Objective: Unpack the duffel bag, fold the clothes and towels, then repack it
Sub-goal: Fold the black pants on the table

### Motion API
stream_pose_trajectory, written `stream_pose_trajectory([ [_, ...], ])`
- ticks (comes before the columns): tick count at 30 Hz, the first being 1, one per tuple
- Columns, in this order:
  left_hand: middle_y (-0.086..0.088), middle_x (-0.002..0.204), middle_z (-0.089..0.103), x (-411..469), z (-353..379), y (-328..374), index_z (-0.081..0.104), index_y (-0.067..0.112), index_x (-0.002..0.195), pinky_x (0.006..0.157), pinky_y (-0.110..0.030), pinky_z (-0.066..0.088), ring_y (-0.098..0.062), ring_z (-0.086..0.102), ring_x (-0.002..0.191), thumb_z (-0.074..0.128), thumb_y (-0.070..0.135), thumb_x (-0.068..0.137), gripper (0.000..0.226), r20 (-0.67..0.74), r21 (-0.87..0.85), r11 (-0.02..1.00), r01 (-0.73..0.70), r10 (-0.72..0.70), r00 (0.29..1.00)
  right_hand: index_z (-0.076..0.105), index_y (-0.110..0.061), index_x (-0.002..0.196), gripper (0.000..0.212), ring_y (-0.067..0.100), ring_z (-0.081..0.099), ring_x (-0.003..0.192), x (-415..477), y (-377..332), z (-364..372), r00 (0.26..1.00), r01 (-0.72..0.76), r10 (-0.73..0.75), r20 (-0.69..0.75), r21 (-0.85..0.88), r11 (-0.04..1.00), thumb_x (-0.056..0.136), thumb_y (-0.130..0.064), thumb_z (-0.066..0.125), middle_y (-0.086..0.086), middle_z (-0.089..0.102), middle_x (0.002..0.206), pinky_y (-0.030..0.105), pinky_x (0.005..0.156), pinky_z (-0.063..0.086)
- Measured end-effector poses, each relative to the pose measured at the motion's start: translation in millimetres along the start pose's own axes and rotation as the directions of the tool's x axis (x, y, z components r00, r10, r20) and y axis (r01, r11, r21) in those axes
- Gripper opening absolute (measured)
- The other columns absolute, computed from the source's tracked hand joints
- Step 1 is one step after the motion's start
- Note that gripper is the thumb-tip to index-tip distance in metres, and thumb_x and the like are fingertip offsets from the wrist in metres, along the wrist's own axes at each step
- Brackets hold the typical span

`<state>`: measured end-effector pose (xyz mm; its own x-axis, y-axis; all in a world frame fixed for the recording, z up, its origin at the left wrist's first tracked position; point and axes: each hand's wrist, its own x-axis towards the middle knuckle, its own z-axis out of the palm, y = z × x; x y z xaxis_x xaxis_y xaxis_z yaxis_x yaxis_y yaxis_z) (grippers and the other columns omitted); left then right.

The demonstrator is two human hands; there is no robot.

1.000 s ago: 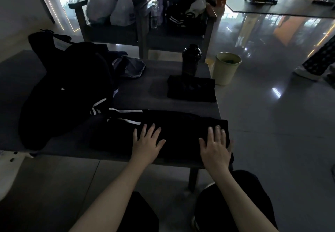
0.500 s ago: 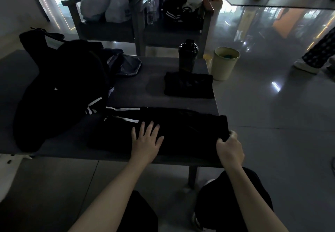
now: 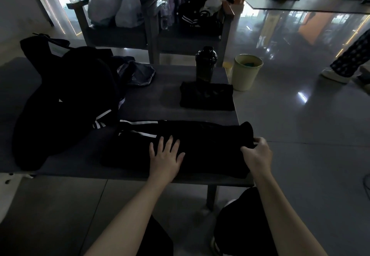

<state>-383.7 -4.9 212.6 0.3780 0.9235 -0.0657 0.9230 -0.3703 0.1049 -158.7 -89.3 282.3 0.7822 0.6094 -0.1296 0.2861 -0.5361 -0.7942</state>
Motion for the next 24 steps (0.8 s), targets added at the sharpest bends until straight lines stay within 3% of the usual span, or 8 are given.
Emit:
stream_pose_trajectory([
  [2, 0.004, 0.160, 0.006, 0.4, -0.4, 0.1, 0.013, 0.029, 0.152, 0.115, -0.052, -0.002, -0.024, -0.002, 0.147, -0.015, 0.060, 0.077, 0.086, 0.015, -0.007, 1.000, 0.000, 0.000, 1.000, 0.055, -0.008, 0.120, 0.035, 0.006, 0.053, 0.066, 3.4, 7.3, -2.2, 0.997, -0.062, 0.058, 0.055, 0.072, 0.996, 0.084, -0.008, 0.057, 0.004, 0.058, 0.089, 0.019, 0.052, 0.038],
  [5, 0.004, 0.160, 0.006, 1.3, -0.1, -1.1, 0.012, 0.029, 0.152, 0.116, -0.052, -0.001, -0.024, -0.002, 0.147, 0.005, 0.058, 0.095, 0.064, 0.024, -0.004, 1.000, 0.000, 0.000, 1.000, 0.063, -0.009, 0.110, 0.026, 0.021, 0.061, 0.083, 10.9, 19.6, -5.9, 0.992, -0.110, 0.102, 0.076, 0.116, 0.987, 0.086, -0.019, 0.058, 0.005, 0.063, 0.091, 0.031, 0.071, 0.048],
  [10, 0.005, 0.160, 0.010, 1.1, 1.8, -0.4, 0.015, 0.029, 0.151, 0.116, -0.052, -0.001, -0.025, 0.001, 0.147, -0.018, 0.059, 0.072, 0.091, -0.004, -0.005, 1.000, -0.006, 0.006, 1.000, 0.068, -0.012, 0.100, 0.017, 0.028, 0.065, 0.093, 17.1, 20.9, -8.0, 0.978, -0.153, 0.126, 0.165, 0.166, 0.974, 0.085, -0.019, 0.060, 0.003, 0.067, 0.087, 0.046, 0.089, 0.053],
  [14, 0.004, 0.160, 0.008, 1.0, -1.1, 0.4, 0.014, 0.029, 0.152, 0.116, -0.052, 0.000, -0.024, 0.001, 0.147, -0.007, 0.061, 0.085, 0.076, 0.016, 0.001, 1.000, -0.001, 0.001, 1.000, 0.069, -0.010, 0.107, 0.027, 0.020, 0.064, 0.083, 5.7, 2.8, -4.7, 0.997, 0.030, -0.040, 0.061, 0.163, 0.986, 0.083, -0.007, 0.056, 0.000, 0.067, 0.083, 0.032, 0.073, 0.052],
  [18, 0.005, 0.161, 0.003, 0.8, -4.8, 2.9, 0.012, 0.029, 0.152, 0.116, -0.051, -0.002, -0.024, -0.003, 0.147, 0.018, 0.051, 0.100, 0.057, 0.048, -0.027, 1.000, 0.012, -0.011, 0.999, 0.066, -0.010, 0.115, 0.030, 0.007, 0.058, 0.081, -13.9, -28.7, 5.7, 0.952, 0.305, -0.299, -0.071, 0.092, 0.948, 0.087, -0.005, 0.058, 0.000, 0.068, 0.095, 0.000, 0.061, 0.038],
  [20, 0.006, 0.161, 0.005, -1.0, -4.3, 3.8, 0.014, 0.030, 0.152, 0.116, -0.050, -0.002, -0.023, -0.001, 0.147, 0.021, 0.050, 0.100, 0.056, 0.027, -0.046, 0.999, 0.005, -0.003, 1.000, 0.063, -0.011, 0.120, 0.033, 0.008, 0.060, 0.084, -23.8, -42.8, 18.2, 0.909, 0.415, -0.412, -0.062, 0.031, 0.909, 0.088, -0.007, 0.059, 0.001, 0.069, 0.101, 0.004, 0.070, 0.043],
  [22, 0.007, 0.160, 0.008, 0.3, -4.8, 2.3, 0.019, 0.030, 0.151, 0.116, -0.047, 0.000, -0.021, 0.002, 0.147, 0.024, 0.048, 0.100, 0.054, 0.017, -0.094, 0.995, -0.021, 0.023, 1.000, 0.062, -0.011, 0.122, 0.034, 0.018, 0.063, 0.090, -33.4, -52.3, 32.4, 0.865, 0.499, -0.500, -0.036, -0.051, 0.865, 0.088, -0.009, 0.059, 0.005, 0.070, 0.098, 0.023, 0.077, 0.050],
  [24, 0.008, 0.160, 0.012, 5.1, -10.0, -6.5, 0.023, 0.029, 0.150, 0.116, -0.041, 0.003, -0.017, 0.006, 0.147, 0.029, 0.043, 0.101, 0.051, 0.012, -0.153, 0.987, -0.047, 0.049, 0.999, 0.062, -0.010, 0.122, 0.034, 0.024, 0.061, 0.096, -41.7, -56.7, 45.5, 0.828, 0.557, -0.560, 0.000, -0.110, 0.823, 0.088, -0.009, 0.059, 0.009, 0.070, 0.098, 0.022, 0.078, 0.043],
])
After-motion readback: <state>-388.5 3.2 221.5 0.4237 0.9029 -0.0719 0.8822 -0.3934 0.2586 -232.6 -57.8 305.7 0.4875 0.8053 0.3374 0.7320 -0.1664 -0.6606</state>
